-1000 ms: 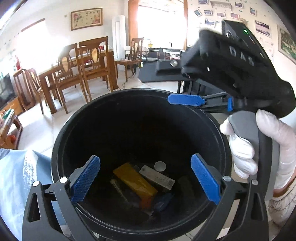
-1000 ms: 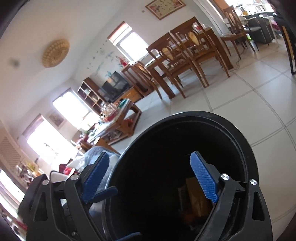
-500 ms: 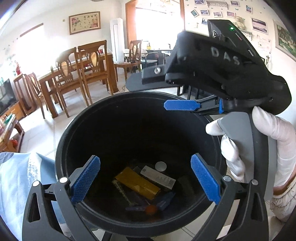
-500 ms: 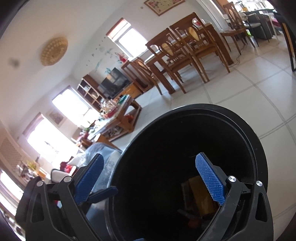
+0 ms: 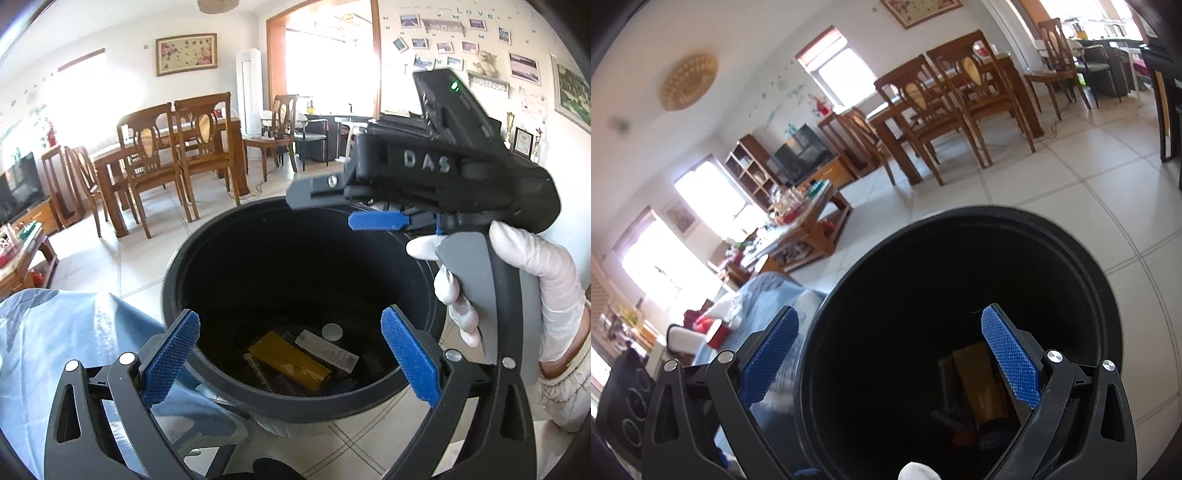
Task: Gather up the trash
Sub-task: 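Move both open tools back toward the red box and white cup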
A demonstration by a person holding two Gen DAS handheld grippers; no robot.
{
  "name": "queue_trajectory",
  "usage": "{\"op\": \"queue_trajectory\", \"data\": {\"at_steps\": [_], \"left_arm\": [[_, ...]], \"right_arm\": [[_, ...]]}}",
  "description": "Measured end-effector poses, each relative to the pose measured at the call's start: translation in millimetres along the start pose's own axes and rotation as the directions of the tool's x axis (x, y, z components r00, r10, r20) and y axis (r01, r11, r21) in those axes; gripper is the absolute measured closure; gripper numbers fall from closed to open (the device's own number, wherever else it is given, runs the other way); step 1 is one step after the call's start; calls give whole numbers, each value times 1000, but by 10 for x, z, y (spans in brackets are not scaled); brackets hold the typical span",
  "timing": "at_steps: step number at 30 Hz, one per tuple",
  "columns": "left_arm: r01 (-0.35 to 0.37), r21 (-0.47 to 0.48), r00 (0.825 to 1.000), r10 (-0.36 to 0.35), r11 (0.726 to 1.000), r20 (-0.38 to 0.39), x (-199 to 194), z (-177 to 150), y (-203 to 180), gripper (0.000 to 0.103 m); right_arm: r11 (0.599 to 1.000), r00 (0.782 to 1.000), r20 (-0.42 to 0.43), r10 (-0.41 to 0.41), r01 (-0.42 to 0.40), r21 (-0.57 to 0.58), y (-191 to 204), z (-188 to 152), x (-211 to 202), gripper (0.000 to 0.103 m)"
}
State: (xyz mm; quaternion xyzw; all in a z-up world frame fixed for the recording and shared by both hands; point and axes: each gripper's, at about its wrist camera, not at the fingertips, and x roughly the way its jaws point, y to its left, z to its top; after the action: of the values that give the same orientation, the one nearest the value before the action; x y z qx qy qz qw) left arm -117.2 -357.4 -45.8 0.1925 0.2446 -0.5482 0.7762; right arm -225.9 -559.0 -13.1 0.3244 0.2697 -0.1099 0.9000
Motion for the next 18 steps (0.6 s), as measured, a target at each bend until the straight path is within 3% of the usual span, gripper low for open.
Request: {"op": "queue_trajectory", "data": {"at_steps": [11, 18], "left_arm": [[-53, -120, 997, 60, 991, 57, -549, -131, 545, 5], [-127, -217, 988, 143, 968, 60, -992, -339, 1073, 5]], "right_arm": [[996, 993, -111, -50, 41, -84, 709, -107, 439, 5], [979, 984, -170, -54, 19, -204, 1439, -227, 862, 5]]}}
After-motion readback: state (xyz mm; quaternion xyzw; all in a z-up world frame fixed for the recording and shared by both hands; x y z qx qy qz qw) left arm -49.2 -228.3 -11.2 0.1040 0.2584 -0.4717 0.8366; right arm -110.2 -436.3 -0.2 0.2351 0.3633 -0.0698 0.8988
